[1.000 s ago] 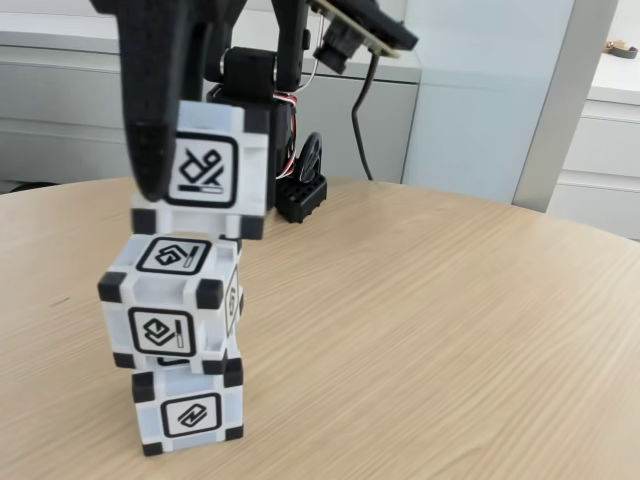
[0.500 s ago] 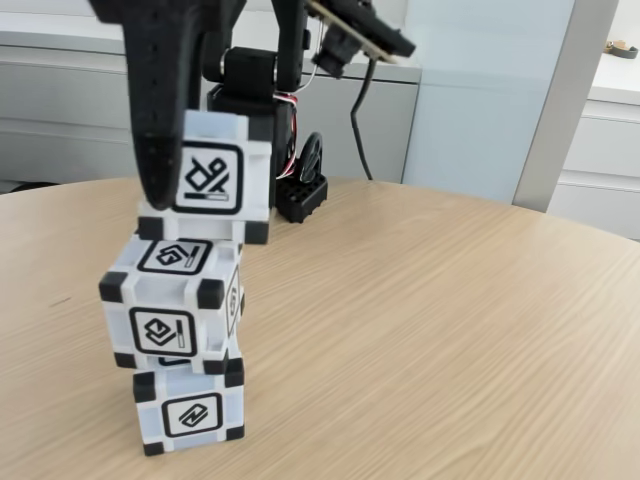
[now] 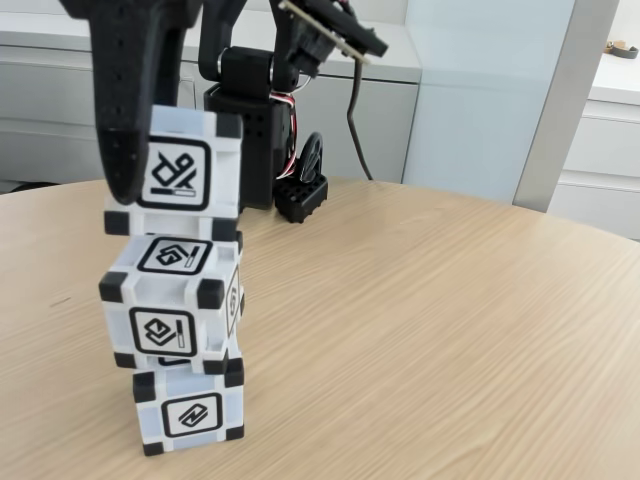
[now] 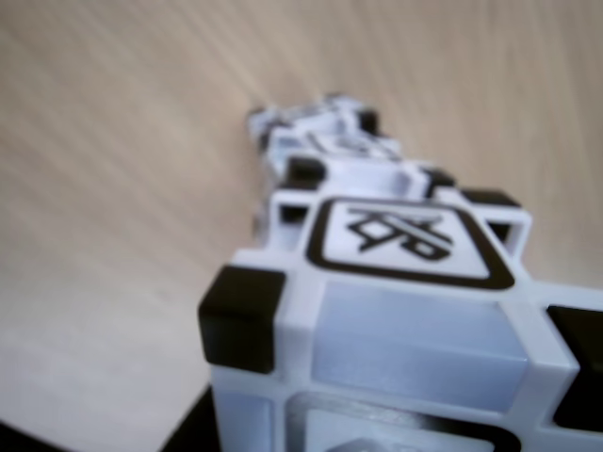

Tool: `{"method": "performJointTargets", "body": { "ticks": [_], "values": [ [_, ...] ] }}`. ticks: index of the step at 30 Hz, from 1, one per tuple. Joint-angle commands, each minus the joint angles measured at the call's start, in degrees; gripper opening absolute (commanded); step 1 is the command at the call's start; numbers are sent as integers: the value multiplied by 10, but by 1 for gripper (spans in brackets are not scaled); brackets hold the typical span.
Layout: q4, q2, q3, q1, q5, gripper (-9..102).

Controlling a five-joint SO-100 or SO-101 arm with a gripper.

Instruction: Stack cubes from left to right.

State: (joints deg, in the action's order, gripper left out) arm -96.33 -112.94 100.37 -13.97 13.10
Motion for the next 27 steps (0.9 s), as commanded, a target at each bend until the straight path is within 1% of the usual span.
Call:
{"method": "performJointTargets", "body": {
  "ticks": [1,3,5,13,22,27],
  "values": [
    [-4,0,-28,-4,2,0],
    [-4,0,-25,-4,6,1],
    [-4,0,-25,-4,5,7],
    [-3,-11,-20,-4,12,23],
    [-3,-11,-20,-4,15,32],
    [-3,-11,-20,-4,5,31]
  ]
}}
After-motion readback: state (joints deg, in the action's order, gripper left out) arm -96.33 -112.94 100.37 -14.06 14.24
